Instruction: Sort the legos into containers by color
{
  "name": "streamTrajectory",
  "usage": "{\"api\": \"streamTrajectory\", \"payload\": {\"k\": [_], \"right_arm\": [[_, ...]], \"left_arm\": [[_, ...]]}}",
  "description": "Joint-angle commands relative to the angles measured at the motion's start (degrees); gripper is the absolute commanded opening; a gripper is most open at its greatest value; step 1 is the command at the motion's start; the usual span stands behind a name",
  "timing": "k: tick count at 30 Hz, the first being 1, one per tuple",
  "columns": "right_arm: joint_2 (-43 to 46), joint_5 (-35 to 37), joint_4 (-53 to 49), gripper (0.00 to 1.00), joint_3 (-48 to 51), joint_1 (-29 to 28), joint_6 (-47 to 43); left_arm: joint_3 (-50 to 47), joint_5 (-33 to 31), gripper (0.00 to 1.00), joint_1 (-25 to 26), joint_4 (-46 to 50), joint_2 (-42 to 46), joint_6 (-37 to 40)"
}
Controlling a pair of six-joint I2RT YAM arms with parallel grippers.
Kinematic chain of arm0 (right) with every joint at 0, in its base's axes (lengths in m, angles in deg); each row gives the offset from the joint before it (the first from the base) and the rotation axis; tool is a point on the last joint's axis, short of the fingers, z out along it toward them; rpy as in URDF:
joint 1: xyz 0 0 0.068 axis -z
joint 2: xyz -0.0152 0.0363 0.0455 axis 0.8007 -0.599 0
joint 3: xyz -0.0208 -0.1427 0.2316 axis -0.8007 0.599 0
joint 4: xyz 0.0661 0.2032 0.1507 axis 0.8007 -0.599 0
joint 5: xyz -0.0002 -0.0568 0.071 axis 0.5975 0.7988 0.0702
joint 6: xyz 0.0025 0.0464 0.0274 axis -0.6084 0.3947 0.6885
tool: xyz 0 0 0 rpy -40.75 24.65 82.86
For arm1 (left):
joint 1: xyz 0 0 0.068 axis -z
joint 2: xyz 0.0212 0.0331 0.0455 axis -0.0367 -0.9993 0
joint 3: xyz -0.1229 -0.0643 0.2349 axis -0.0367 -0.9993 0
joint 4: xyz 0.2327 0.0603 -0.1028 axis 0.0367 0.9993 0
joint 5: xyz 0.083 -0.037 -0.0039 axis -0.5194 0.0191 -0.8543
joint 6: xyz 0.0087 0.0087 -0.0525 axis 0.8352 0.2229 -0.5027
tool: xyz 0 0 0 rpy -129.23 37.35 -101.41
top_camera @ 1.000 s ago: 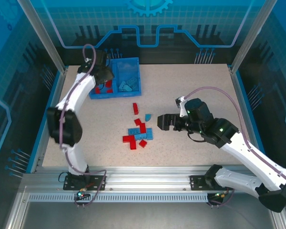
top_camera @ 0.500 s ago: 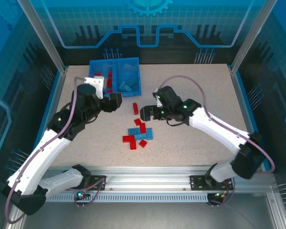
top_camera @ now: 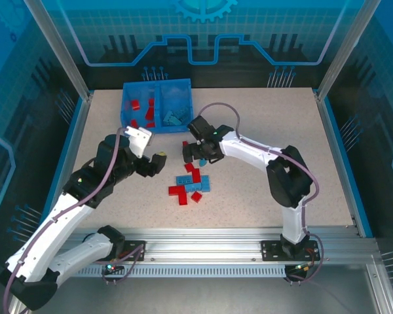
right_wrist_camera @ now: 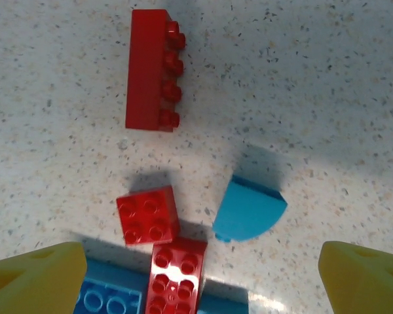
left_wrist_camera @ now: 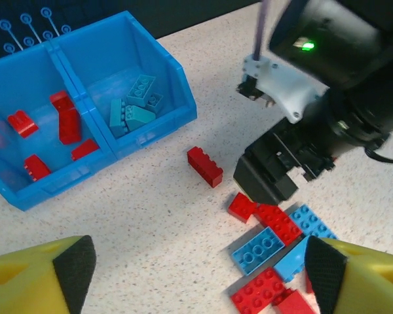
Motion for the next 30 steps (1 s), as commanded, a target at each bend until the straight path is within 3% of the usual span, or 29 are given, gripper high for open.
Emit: {"api": "streamTrajectory", "payload": {"k": [1,3,6,13,15,20,25,27,30], "right_arm": [[-5.92,2.17,-1.01,0.92,-2.64,0.56,2.01],[-8.04,2.26,-0.69,0.87,-3.23,1.02,1.96],[-10.44,2.23,-0.25,0.74,-4.17,1.46,2.08],[-11.59,2.04,-0.03,0.54,-4.31,1.74,2.28],[-11.11,1.96,-0.71,0.54,-4.29,1.76,2.12],[-8.39,0.37,-0.58,0.66,-2.69,1.63,1.34],[-7.18,-3.93,0.34,0.69,-0.82,0.81,0.72],[-7.98,-4.97,0.92,0.68,-0.51,0.24,0.36],[-9.58,-3.63,0.62,0.59,-0.43,0.02,1.03]], "left_arm": [[-0.9,2.91,0.95,-0.72,-0.41,-0.35,2.82],[-1.16,4.63,0.99,-1.09,-0.35,-0.55,3.4],[-1.68,6.45,0.99,-1.87,-0.46,-0.82,4.08],[-1.09,7.81,0.99,-3.02,0.29,-2.12,4.15],[-1.09,8.07,0.99,-3.28,0.26,-2.05,4.03],[-1.09,8.55,0.99,-3.63,0.04,-2.13,3.73],[-1.09,8.34,0.99,-3.82,0.05,-2.14,3.6],[-1.09,8.34,0.99,-3.84,0.08,-2.14,3.55],[-1.09,8.52,0.99,-4.03,-0.01,-2.23,3.39]]}}
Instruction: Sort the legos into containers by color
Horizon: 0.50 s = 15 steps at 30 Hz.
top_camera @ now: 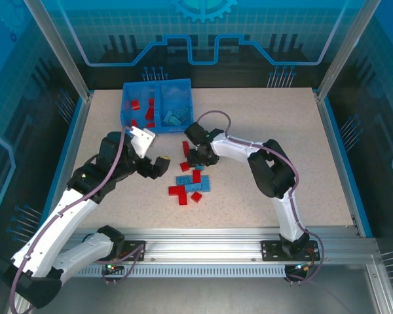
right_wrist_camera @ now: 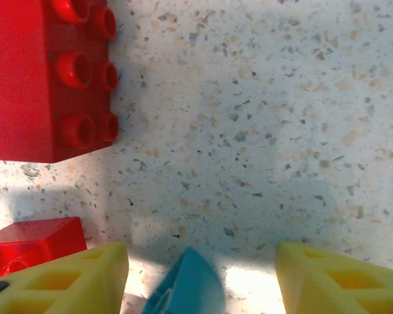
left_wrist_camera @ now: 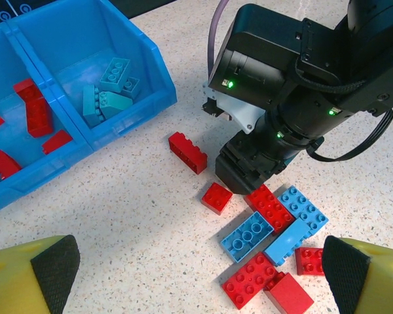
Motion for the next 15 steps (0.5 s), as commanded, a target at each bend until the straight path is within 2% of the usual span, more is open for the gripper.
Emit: {"api": "streamTrajectory", "payload": {"k": [1,5,9,15], "right_arm": [[-0.39,-1.8,-0.24,0.56,1.39,-0.76,0.36],[-0.07,-2.21,-0.84,0.43,1.5,-0.38,1.27],[1.94,-2.09,-2.07,0.4,1.22,-0.51,1.9],[6.53,-1.19,-0.95,0.26,3.23,-0.52,2.53]], "left_arm": [[-0.21,1.67,0.99,-0.68,0.0,-0.07,0.52],[-0.21,1.42,0.99,-0.76,0.09,-0.01,0.54],[-0.2,1.45,0.99,-0.81,0.02,0.0,0.49],[-0.22,1.5,0.99,-1.13,-0.14,0.06,0.34]]}}
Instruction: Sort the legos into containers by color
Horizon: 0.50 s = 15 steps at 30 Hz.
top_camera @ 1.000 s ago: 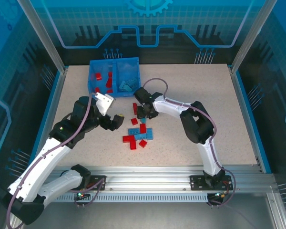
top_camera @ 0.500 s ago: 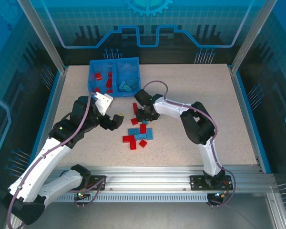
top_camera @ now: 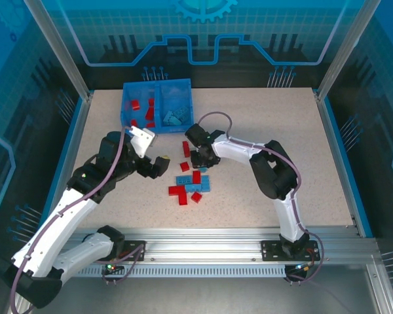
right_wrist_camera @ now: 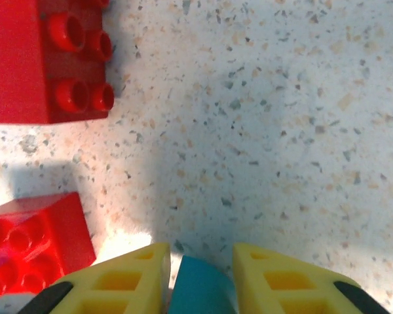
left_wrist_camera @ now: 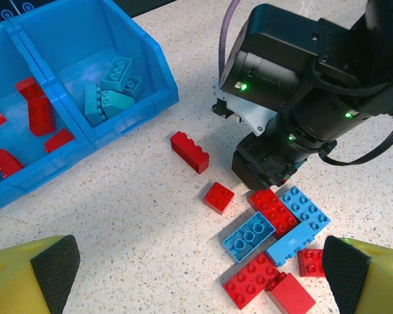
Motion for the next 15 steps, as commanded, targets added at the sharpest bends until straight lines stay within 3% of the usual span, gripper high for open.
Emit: {"api": "streamTrajectory", "payload": {"k": [1,9,15], "right_arm": [[4.65,-0.66,-0.7,0.24,0.82,-0.21,0.61],[10.71,3.96,-1.7,0.2,-2.41,-1.34,-2.11],[12.73,9.45,5.72,0.21,-9.16,-3.0,-10.21]], "left_arm": [[-0.21,1.52,0.99,-0.71,-0.1,0.06,0.29],[-0.18,-0.05,0.99,-0.96,-0.19,0.57,-0.23],[-1.57,-4.13,0.99,-3.81,-3.28,3.91,-3.7]]}}
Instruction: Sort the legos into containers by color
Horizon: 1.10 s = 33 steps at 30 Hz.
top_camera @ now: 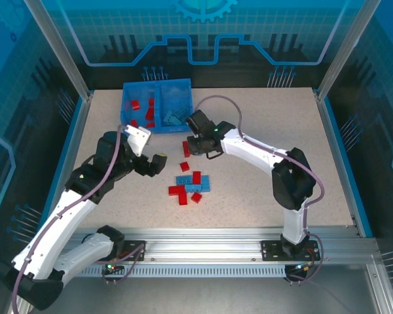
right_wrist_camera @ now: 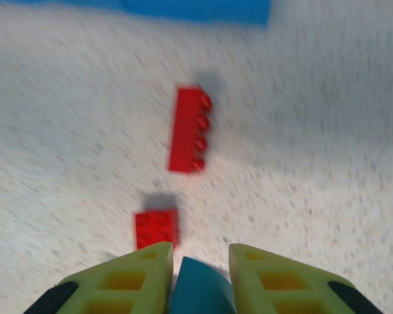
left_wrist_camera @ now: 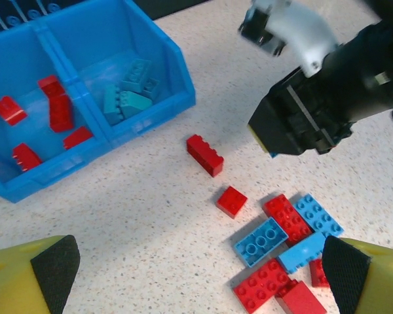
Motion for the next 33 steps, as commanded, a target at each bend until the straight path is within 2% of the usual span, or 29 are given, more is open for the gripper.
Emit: {"api": "streamTrajectory", "payload": {"k": [1,8,14,17,19,22,24,28,33], "right_arm": [[1.3,5.1,6.31,0.21,-6.27,-1.04,-6.48],[-12.99,12.6,9.89,0.21,-26.34,0.12,-17.06],[-33.24,15.34,7.78,0.21,-53.79,1.88,-25.36],[-43.55,13.92,7.74,0.21,-67.71,3.23,-27.22],[-47.58,12.13,11.33,0.23,-71.35,3.9,-28.64],[-48.25,9.39,20.24,0.26,-67.33,4.49,-31.27],[-48.82,8.38,24.28,0.36,-66.21,5.03,-31.97],[-50.36,6.61,25.6,0.68,-69.9,5.98,-30.47],[-44.21,3.36,19.09,0.9,-69.2,5.76,-27.72]], "left_arm": [[-1.45,-2.95,0.99,-2.36,-3.07,3.13,-3.14],[-2.17,-3.37,0.99,-5.71,-3.87,4.7,-4.94],[-2.17,-3.21,0.99,-6.07,-3.87,3.93,-5.48],[-2.39,-3.28,0.99,-6.24,-4.0,3.9,-5.62],[-2.68,-3.33,0.99,-6.33,-4.12,3.75,-5.57],[-2.91,-3.77,0.99,-6.33,-4.21,3.41,-5.33],[-3.21,-3.98,0.99,-6.33,-4.35,3.18,-5.16],[-3.85,-4.31,0.99,-6.33,-4.83,2.87,-4.9],[-3.55,-5.41,0.99,-6.5,-4.66,2.08,-4.37]]}}
